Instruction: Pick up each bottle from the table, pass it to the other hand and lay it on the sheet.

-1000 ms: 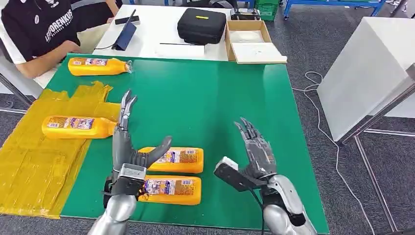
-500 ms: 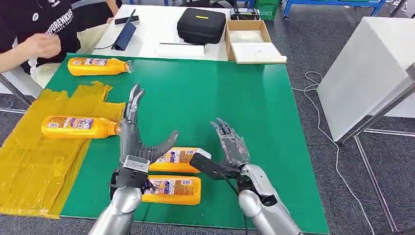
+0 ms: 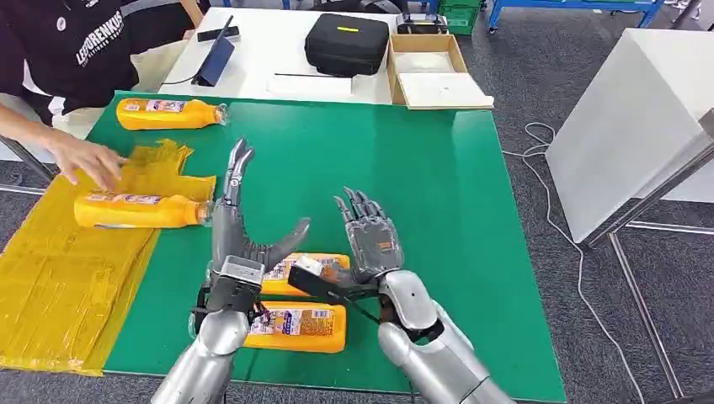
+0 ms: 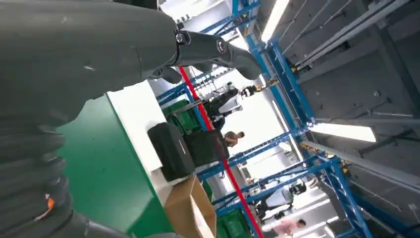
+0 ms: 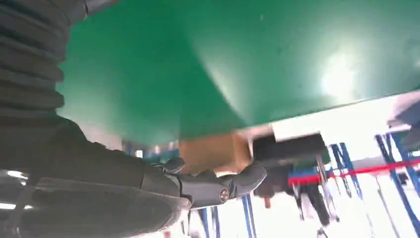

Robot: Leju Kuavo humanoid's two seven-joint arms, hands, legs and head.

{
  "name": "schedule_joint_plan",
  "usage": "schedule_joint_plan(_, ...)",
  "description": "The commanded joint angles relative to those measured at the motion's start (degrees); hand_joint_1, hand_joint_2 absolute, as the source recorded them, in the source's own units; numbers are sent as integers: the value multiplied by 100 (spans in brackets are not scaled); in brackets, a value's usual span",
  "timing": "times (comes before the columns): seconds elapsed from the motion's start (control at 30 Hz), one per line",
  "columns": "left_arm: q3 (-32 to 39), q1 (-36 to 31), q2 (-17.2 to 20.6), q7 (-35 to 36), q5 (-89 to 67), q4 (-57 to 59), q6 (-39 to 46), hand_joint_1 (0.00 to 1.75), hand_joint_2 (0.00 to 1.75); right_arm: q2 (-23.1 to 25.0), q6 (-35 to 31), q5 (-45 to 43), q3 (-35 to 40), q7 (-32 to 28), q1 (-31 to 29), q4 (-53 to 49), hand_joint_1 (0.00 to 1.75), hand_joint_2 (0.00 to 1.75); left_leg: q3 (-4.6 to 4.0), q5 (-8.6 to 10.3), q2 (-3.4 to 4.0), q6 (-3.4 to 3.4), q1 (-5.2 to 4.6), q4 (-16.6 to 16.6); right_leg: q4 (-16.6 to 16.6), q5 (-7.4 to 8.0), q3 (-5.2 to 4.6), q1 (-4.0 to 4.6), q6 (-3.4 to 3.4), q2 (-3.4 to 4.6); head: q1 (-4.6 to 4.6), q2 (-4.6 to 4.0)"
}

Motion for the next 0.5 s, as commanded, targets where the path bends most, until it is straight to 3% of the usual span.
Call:
schedule_joint_plan(0.03,113,-210,-79,3,-45,351,-3,0,175,347,16,293,520,89,-465,1074,0,175,10,-1,2,-13,2,-2,-1,-1,8,1,-3,0,0,0)
schedule_joint_plan(0.3,116,-200,-88,8,-56,339,-3,0,175,374,34,322,527,91,-477,1138,0,175,11,-3,2,-16,3,0,0,-2,9,0,-3,1,0,0)
schedule_joint_plan(0.5,207,-123,-154,37,-98,184,2,0,175,758,-50,802,597,148,-663,1980,0,175,10,-4,9,-17,4,-1,0,-1,8,1,-5,8,0,0)
